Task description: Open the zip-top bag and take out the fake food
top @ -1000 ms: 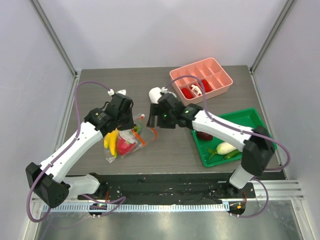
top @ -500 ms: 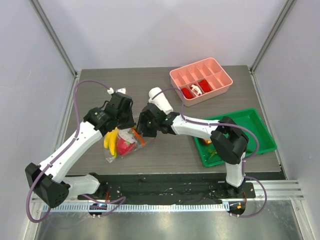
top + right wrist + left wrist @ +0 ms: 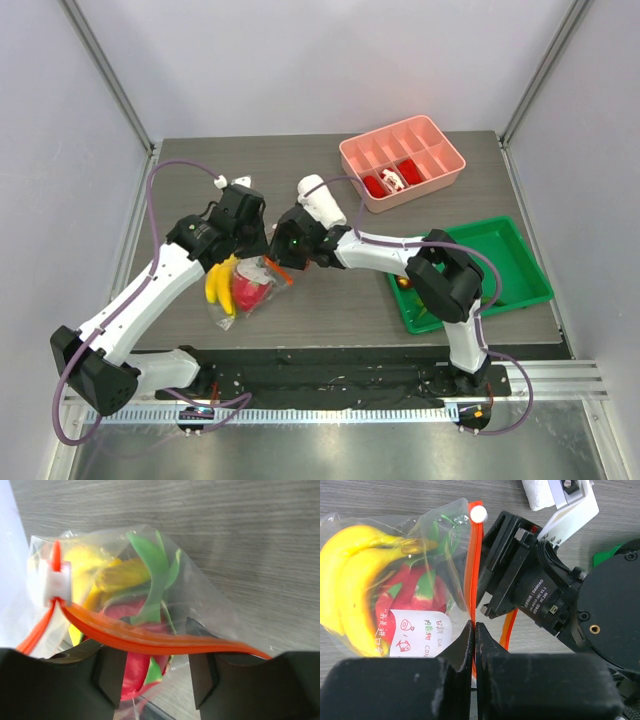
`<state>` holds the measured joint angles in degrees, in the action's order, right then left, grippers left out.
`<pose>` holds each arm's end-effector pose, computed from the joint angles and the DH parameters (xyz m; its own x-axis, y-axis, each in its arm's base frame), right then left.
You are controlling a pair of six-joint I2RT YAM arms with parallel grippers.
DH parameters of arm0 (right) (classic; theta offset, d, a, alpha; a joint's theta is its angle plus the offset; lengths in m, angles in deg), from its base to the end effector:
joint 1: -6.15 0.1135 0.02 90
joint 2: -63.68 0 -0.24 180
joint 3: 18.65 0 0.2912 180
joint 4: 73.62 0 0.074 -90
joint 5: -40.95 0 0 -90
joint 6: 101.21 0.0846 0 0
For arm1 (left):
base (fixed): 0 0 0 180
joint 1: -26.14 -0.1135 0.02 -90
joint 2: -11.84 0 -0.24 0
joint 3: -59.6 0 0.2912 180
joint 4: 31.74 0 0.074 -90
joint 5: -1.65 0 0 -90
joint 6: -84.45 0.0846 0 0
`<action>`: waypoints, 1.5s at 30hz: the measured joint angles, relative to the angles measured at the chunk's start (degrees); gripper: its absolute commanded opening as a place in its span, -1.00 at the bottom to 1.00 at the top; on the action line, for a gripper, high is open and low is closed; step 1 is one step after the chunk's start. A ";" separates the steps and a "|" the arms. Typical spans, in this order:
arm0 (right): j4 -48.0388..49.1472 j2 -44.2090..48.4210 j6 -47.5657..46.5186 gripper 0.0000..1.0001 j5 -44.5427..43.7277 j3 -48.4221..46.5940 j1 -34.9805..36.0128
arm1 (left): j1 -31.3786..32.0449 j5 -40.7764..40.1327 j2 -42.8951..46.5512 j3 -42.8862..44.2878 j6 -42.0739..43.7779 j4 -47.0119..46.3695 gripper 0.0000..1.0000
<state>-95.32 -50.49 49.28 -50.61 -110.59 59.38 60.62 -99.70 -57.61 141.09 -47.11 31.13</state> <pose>0.3024 0.4008 0.1123 -0.8912 0.2607 -0.3712 -0.0272 0.7861 0.6175 0.2729 -0.1673 0.2773 -0.7784 -0.2544 -0.5738 -0.0853 0.9486 -0.3049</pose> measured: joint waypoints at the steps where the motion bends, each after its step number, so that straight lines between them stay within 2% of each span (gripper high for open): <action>1: 0.79 -0.11 0.11 0.22 0.02 0.00 0.00 | 0.00 0.02 0.00 0.00 0.00 0.02 -1.00; 6: 4.17 -0.33 0.55 0.31 0.11 0.00 -0.17 | 0.00 0.00 0.33 0.00 0.02 0.04 -1.00; 9: 5.46 -0.90 0.55 0.24 0.04 -0.42 -0.28 | 0.00 0.02 0.44 0.00 0.02 0.04 -1.00; 10: 5.40 -1.55 0.55 0.16 0.04 -1.07 -0.46 | 0.00 0.00 0.44 0.00 0.02 0.04 -1.00; 11: 5.44 -2.45 0.52 -0.01 0.07 -1.84 -0.50 | 0.00 0.00 0.44 0.00 0.00 0.04 -0.99; 13: 5.44 -4.13 0.28 -0.10 0.02 -2.89 -0.55 | 0.00 0.02 0.44 0.00 0.00 0.07 -1.00; 14: 5.29 -4.98 0.11 -0.38 -0.04 -3.34 -0.59 | 0.00 0.02 0.44 0.00 0.02 0.07 -0.99; 15: 5.03 -5.64 -0.11 -0.52 -0.11 -3.74 -0.59 | 0.00 0.02 0.44 0.00 0.02 0.07 -0.99; 16: 4.74 -6.40 -0.28 -0.77 -0.11 -4.17 -0.59 | -0.02 0.02 0.44 0.00 0.00 0.11 -0.99; 17: 4.22 -6.80 -0.94 -0.88 -0.07 -4.57 -0.59 | -0.02 0.02 0.46 0.00 0.00 0.13 -0.99; 19: 3.43 -7.08 -2.05 -0.98 0.13 -5.14 -0.59 | 0.00 0.02 0.59 0.00 -0.02 0.28 -0.99; 27: 0.66 -5.51 -6.69 -0.98 2.40 -5.77 -0.33 | 0.00 -1.75 1.07 -0.15 -0.44 0.59 -1.00; 38: -1.20 7.63 -11.28 -0.98 8.24 -4.98 -0.81 | 0.00 -3.65 1.20 -0.50 -0.46 0.48 -1.00; 45: -1.11 8.37 -12.70 -0.98 9.66 -5.05 -1.20 | 0.00 -2.95 2.08 -0.66 -0.46 0.46 -0.99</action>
<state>-96.43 -42.12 36.58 -40.95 -115.64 58.18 60.62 -102.65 -55.53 140.43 -47.57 31.59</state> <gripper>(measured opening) 0.029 0.003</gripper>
